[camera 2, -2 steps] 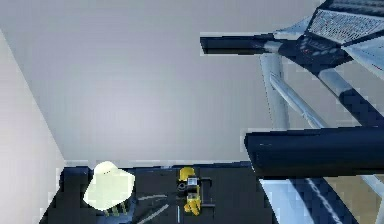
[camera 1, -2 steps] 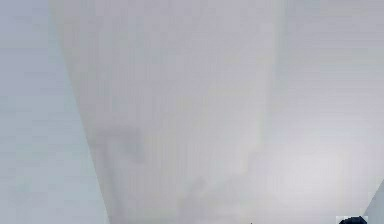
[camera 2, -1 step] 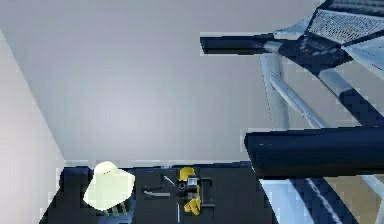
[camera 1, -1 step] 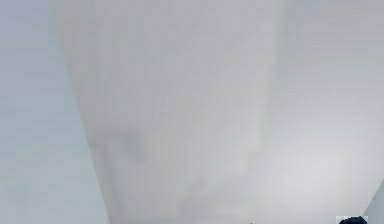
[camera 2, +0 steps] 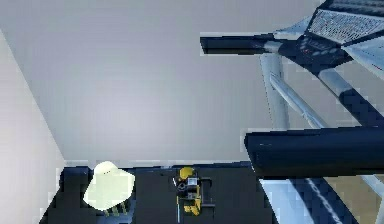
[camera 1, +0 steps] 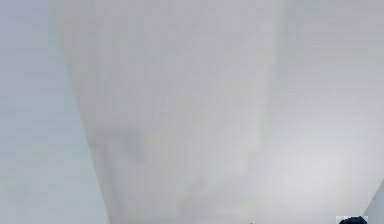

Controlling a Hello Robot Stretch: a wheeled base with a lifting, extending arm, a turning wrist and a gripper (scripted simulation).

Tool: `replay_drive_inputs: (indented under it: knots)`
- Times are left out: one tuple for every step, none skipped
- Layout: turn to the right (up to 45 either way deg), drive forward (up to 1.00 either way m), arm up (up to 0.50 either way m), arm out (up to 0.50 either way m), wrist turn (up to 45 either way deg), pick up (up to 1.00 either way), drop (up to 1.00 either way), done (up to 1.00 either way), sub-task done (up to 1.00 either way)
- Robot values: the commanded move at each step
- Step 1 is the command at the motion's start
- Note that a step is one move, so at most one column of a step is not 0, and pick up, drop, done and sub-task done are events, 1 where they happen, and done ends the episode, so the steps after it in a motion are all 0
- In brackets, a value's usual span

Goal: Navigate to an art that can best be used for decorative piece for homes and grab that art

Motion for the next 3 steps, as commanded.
replay_drive_inputs:
  knots:
    - [0.0, 0.00, 0.00, 0.00, 3.0, 0.00, 0.00, 0.00, 0.00]
    - [0.0, 0.00, -0.30, 0.00, 0.0, 0.00, 0.00, 0.00, 0.00]
    - [0.0, 0.00, 0.00, 0.00, 0.0, 1.00, 0.00, 0.00, 0.00]
